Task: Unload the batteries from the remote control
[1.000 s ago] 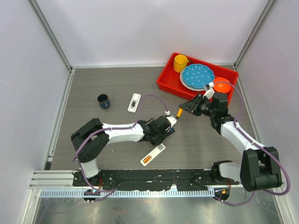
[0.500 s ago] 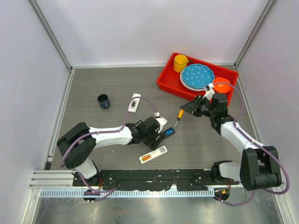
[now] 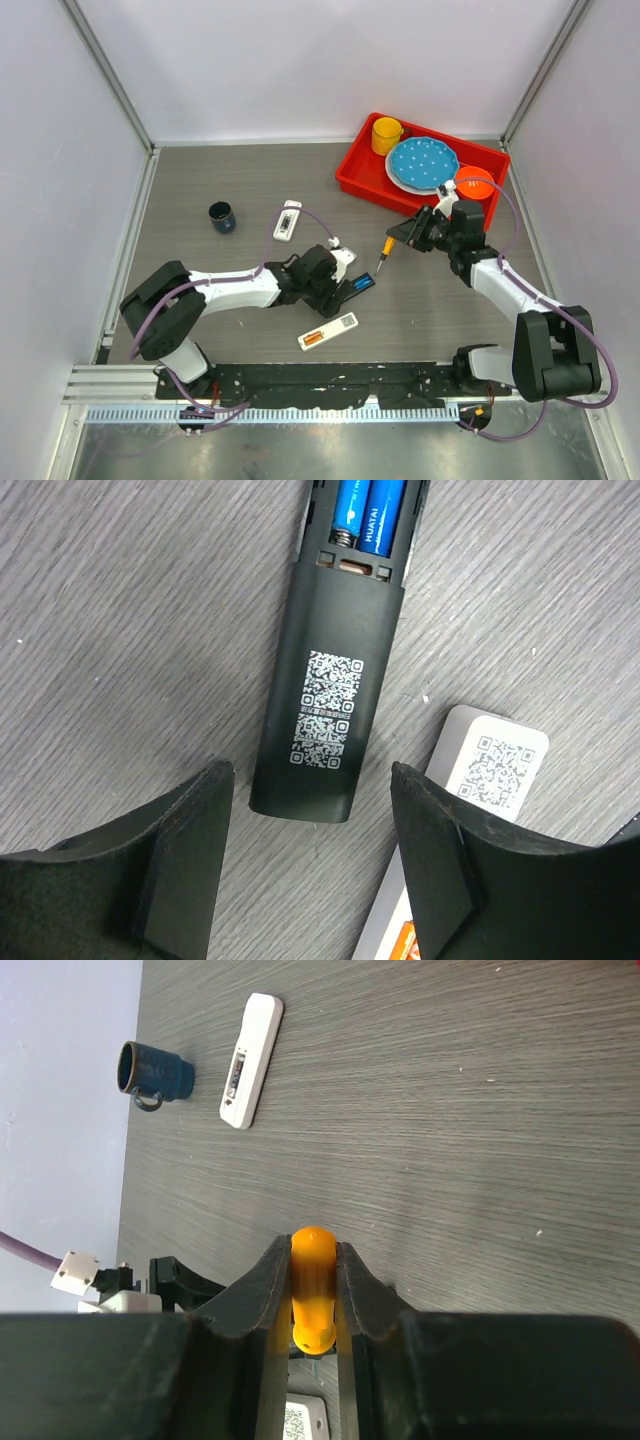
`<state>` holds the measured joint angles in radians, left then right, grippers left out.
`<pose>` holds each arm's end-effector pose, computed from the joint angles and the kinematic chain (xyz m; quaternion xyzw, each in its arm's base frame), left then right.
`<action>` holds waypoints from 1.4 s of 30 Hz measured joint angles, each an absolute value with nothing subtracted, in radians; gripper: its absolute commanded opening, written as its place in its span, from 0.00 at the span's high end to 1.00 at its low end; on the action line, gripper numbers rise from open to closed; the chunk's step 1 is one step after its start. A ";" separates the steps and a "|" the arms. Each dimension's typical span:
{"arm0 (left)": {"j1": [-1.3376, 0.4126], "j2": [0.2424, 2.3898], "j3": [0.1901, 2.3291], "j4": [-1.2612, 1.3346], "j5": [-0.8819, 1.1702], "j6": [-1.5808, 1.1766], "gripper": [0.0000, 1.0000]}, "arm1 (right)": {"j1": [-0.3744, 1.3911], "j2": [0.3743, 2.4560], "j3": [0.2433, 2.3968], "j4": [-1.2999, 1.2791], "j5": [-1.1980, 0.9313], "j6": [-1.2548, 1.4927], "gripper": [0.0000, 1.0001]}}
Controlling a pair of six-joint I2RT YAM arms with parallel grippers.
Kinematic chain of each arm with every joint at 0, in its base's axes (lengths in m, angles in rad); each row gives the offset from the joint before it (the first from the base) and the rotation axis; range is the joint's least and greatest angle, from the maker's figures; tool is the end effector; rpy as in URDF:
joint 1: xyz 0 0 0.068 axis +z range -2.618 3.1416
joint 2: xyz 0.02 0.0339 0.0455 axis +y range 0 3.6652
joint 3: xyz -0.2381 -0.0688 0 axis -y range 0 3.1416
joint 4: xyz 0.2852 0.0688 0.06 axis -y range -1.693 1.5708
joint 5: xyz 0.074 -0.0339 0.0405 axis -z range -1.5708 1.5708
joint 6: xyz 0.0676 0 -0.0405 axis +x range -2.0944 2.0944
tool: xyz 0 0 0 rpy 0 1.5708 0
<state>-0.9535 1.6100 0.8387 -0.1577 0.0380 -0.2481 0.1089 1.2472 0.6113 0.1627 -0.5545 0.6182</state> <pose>0.2065 -0.2954 0.0822 0.3334 0.8883 -0.1931 0.2499 0.3206 0.0709 0.1582 0.0685 0.8301 0.3967 0.3859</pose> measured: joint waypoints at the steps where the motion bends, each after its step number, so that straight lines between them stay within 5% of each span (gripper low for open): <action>1: -0.953 1.610 0.839 -0.157 0.047 -0.246 0.33 | 0.109 1.251 0.611 0.163 -0.552 0.617 0.99; 19: -0.953 1.589 0.807 -0.135 0.064 -0.226 0.33 | 0.232 1.256 0.611 0.127 -0.400 0.536 0.99; 34: -0.952 1.584 0.800 -0.143 0.074 -0.223 0.79 | 0.268 1.225 0.589 0.163 -0.242 0.525 0.99; 42: -0.949 1.584 0.800 -0.143 0.083 -0.224 0.86 | 0.288 1.225 0.568 0.224 -0.201 0.528 0.99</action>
